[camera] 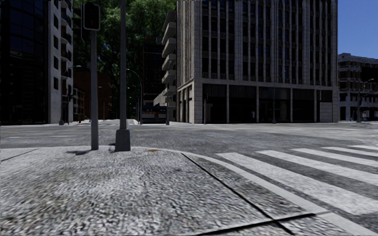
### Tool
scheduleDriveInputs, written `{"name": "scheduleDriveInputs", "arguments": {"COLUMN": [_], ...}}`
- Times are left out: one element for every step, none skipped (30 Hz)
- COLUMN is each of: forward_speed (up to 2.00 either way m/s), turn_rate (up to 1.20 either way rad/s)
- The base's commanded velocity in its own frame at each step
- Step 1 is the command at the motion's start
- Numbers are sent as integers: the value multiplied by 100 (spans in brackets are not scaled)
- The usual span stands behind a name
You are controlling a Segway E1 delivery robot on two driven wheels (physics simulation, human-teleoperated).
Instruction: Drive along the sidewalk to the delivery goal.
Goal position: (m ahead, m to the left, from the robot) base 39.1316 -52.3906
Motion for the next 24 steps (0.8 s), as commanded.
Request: {"name": "scheduleDriveInputs", "arguments": {"forward_speed": [200, 200, 200, 200, 200, 200, 200, 200, 200, 200, 200, 200, 200, 200, 200, 200, 200, 200, 200, 200, 200, 200, 200, 200], "turn_rate": [-56, -56, -56, -59, -59, -61, -62, -63, -63, -63, -63, -64, -66, -68, -68, -68, -68, -68, -68, -68, -68, -68, -68, -68]}}
